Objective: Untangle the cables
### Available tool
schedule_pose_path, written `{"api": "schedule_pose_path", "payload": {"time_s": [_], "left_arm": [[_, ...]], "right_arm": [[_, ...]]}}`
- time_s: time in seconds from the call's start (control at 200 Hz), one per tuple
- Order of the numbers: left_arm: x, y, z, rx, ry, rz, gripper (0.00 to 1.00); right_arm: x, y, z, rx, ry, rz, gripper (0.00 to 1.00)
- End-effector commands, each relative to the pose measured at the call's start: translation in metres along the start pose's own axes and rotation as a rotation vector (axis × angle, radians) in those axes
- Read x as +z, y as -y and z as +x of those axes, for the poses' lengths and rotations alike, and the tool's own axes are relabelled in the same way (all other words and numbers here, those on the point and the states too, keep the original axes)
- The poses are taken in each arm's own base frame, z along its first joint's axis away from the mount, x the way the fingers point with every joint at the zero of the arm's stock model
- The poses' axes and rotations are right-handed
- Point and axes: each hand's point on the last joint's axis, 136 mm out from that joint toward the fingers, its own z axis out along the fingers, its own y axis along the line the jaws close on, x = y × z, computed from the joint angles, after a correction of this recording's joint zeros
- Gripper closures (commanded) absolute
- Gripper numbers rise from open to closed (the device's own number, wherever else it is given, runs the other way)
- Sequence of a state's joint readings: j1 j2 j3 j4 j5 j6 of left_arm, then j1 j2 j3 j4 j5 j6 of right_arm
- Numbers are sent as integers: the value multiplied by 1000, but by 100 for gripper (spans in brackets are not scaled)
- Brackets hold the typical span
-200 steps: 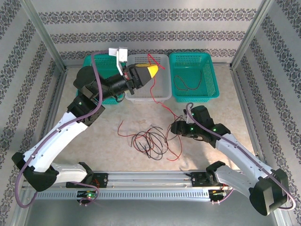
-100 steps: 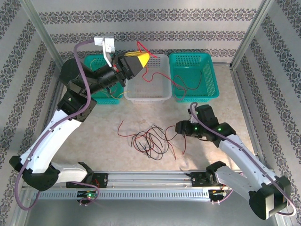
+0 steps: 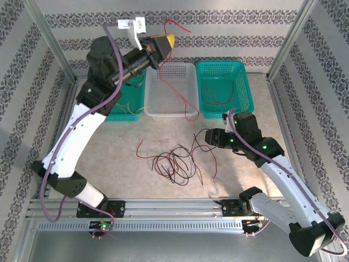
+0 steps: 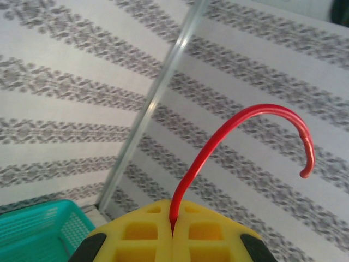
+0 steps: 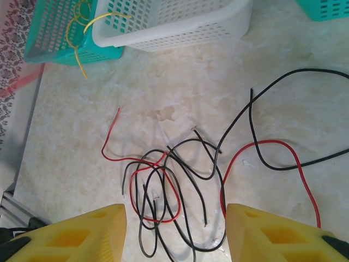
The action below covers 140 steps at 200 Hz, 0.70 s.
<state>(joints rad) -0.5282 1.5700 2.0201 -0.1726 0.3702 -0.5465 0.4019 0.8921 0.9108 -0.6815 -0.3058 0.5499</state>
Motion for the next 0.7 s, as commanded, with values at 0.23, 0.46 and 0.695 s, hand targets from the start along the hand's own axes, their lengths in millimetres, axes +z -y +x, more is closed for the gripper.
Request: {"api": "schedule_pose_path", "payload": {"time_s": [0.23, 0.46, 0.695], "left_arm": [[82, -36, 7, -168, 66, 142, 100], [143, -65, 24, -287, 126, 251, 100], [184, -131, 72, -386, 199, 192, 100]], "right_arm": [[-22, 22, -3, 57, 91, 122, 49], [-14, 41, 14, 172, 79, 157, 50], [-27, 46, 21, 161, 67, 192, 50]]}}
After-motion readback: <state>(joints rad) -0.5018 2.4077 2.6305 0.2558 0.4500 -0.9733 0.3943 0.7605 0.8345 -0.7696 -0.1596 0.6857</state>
